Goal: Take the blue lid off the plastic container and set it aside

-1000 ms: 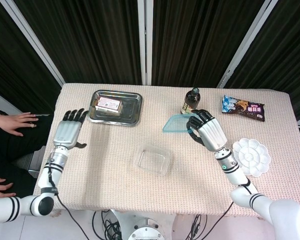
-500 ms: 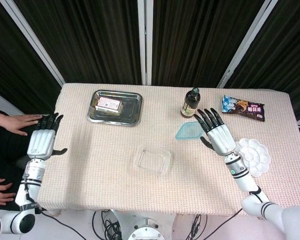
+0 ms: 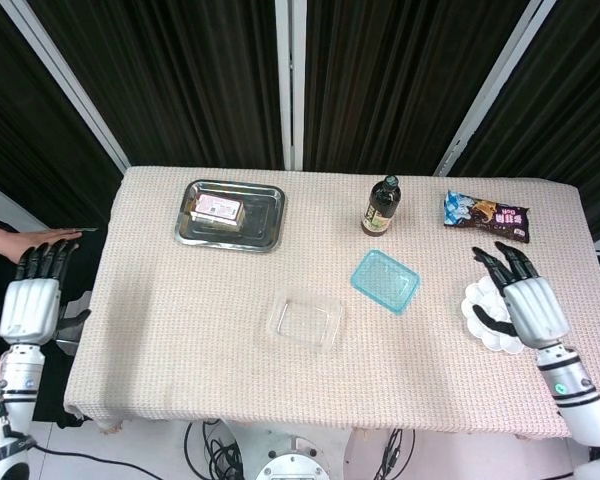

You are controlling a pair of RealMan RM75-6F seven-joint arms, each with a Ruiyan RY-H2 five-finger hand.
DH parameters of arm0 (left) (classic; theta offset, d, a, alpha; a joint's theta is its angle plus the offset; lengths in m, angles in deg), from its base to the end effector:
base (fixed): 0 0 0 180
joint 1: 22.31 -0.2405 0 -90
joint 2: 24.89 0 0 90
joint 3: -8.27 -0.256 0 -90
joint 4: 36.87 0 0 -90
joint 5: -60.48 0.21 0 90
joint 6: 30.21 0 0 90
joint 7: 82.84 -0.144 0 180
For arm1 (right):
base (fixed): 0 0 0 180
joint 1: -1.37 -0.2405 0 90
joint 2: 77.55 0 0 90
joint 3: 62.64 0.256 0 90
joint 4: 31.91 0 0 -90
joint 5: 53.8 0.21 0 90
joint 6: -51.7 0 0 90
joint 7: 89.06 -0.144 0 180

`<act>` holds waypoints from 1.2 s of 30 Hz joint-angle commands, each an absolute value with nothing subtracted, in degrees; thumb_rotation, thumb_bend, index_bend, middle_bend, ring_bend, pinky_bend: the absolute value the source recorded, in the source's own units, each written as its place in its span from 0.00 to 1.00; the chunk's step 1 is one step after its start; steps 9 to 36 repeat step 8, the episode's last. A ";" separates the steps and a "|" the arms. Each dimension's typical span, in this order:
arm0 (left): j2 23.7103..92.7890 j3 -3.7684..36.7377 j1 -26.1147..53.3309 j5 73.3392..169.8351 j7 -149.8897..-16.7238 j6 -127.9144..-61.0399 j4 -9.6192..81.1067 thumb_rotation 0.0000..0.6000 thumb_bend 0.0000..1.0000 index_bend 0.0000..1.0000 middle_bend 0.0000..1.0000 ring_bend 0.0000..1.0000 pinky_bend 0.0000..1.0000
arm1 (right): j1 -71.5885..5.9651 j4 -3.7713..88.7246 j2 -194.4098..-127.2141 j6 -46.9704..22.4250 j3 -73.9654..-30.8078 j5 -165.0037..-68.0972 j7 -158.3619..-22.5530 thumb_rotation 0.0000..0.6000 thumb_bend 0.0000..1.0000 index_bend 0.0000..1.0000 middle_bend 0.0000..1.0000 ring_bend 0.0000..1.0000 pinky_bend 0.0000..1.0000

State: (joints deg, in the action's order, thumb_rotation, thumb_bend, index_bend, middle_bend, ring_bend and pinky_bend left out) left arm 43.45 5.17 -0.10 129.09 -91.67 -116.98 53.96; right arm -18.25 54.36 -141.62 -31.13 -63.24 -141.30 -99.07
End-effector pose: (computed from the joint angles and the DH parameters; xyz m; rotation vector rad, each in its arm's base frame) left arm -0.2938 0.2515 0.1433 -1.3815 -0.8101 -0.8333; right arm -0.2817 -0.2494 0.1561 1.5766 -0.8485 1.0858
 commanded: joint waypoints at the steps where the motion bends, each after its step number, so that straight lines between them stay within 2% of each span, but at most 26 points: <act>1: 41.39 3.73 -2.95 130.84 -91.54 -118.49 54.77 1.00 0.00 0.04 0.05 0.00 0.00 | -14.39 58.96 -137.13 -32.71 -64.91 -140.28 -99.91 1.00 0.21 0.00 0.15 0.00 0.04; 4: 40.86 3.26 -5.35 132.42 -92.68 -120.70 56.87 1.00 0.00 0.04 0.05 0.00 0.00 | -11.63 61.30 -135.84 -35.28 -65.85 -141.15 -98.65 1.00 0.21 0.00 0.10 0.00 0.00; 8: 41.39 2.57 -8.47 136.67 -94.58 -124.82 58.86 1.00 0.00 0.04 0.05 0.00 0.00 | -7.44 61.94 -137.05 -40.57 -66.44 -142.90 -96.63 1.00 0.21 0.00 0.08 0.00 0.00; 36: 41.39 2.57 -8.47 136.67 -94.58 -124.82 58.86 1.00 0.00 0.04 0.05 0.00 0.00 | -7.44 61.94 -137.05 -40.57 -66.44 -142.90 -96.63 1.00 0.21 0.00 0.08 0.00 0.00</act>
